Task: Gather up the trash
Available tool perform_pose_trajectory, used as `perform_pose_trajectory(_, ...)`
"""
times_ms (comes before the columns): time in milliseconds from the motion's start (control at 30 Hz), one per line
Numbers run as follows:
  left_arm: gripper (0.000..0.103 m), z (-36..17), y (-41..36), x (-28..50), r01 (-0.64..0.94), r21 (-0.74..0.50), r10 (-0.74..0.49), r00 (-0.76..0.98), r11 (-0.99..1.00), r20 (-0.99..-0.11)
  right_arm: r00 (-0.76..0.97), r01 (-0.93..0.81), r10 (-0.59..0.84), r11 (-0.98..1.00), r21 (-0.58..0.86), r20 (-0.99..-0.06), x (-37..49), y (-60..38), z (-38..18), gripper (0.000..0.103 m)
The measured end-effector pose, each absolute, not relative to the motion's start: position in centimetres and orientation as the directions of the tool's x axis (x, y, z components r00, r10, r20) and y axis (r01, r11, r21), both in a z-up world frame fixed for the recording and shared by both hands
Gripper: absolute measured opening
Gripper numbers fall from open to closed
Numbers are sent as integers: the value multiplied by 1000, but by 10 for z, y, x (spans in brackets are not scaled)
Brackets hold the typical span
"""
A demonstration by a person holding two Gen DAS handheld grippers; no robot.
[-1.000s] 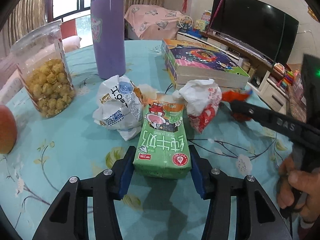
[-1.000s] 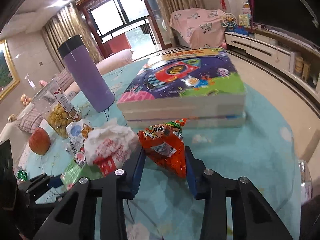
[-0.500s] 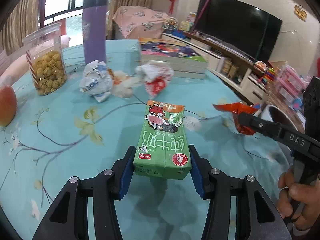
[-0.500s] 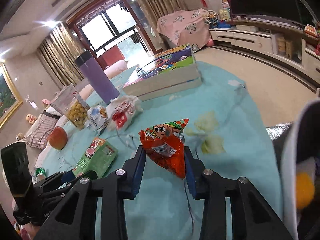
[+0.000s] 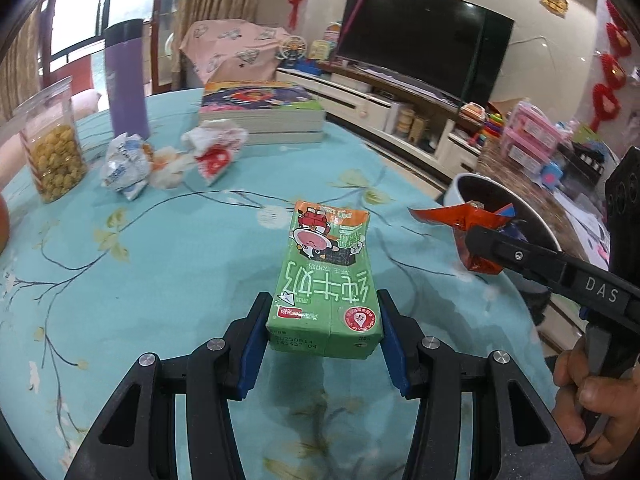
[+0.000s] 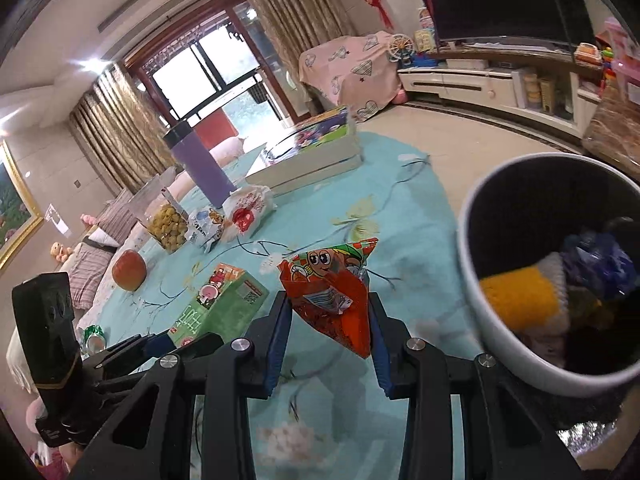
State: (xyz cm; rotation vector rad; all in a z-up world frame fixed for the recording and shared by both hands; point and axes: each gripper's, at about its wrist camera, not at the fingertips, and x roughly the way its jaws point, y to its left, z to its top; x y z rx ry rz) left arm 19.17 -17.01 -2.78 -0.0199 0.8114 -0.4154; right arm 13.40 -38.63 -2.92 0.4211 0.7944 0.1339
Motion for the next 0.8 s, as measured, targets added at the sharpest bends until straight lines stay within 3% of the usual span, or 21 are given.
perform_pose_trajectory(800,50,-10,-234,176,483,-141,-435,578,864,-690,765,154,160,895,419,-624,76,-450,-4,37)
